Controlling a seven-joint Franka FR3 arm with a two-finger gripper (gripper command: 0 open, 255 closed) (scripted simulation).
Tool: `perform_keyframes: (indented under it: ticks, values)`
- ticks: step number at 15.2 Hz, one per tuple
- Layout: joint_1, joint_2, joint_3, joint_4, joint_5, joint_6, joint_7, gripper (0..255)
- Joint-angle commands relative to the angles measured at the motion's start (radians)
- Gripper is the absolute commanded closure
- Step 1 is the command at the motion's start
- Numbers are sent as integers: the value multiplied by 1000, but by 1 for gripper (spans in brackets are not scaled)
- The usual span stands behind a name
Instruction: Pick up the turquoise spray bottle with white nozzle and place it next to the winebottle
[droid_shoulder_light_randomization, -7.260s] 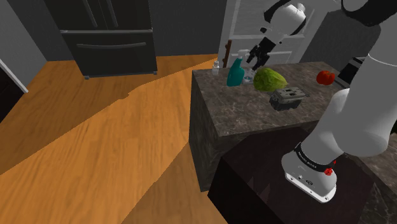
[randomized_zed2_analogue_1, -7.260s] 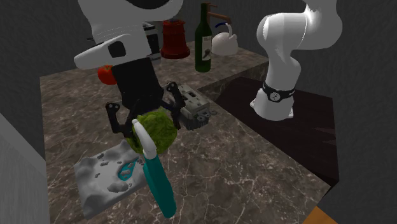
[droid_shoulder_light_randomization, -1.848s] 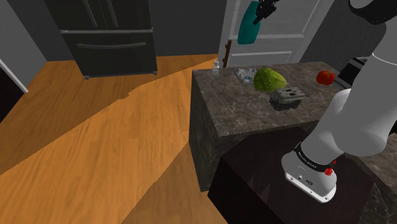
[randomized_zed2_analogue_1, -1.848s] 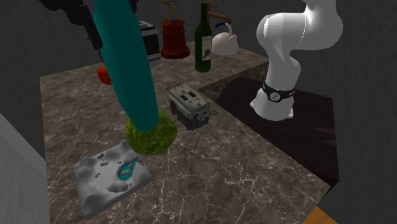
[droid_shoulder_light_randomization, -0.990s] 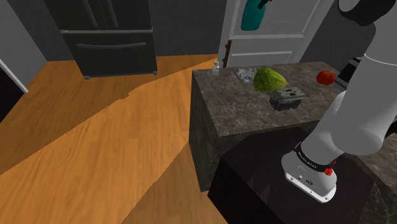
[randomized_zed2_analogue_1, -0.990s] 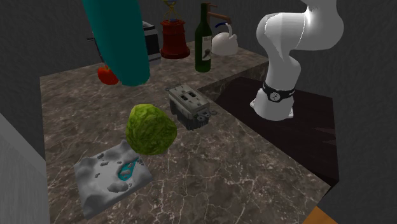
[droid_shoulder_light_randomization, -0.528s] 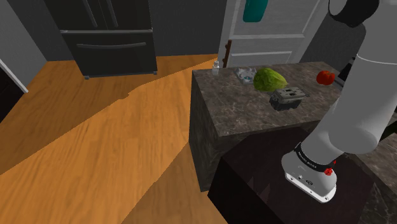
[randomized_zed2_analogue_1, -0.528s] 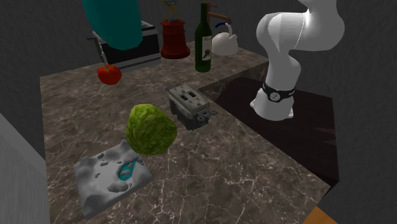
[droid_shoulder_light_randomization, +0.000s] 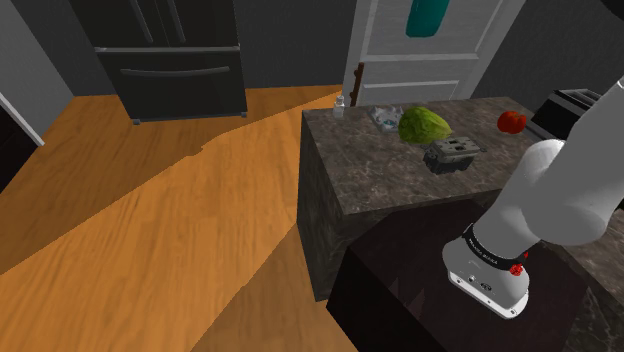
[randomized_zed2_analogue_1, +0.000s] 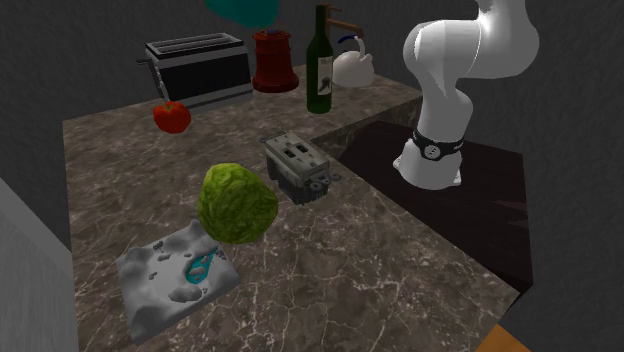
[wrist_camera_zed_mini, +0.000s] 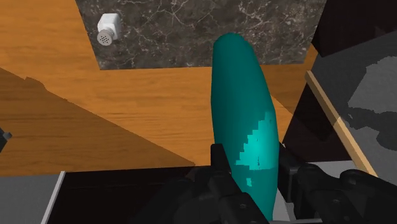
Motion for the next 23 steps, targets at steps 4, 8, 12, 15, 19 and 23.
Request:
perform_keyframes:
  ticks: [4,8,12,15,19,23]
  values:
    - [-14,-286,119,-197,-221,55,71,255]
    - [-85,-437,192,-294,-311,36,92,255]
    - [-157,-561,238,-364,-374,-8,95,255]
    - [-206,-643,259,-401,-413,-51,89,255]
    - [-267,-739,274,-431,-460,-121,70,255]
    - [-318,-822,275,-439,-506,-200,44,255]
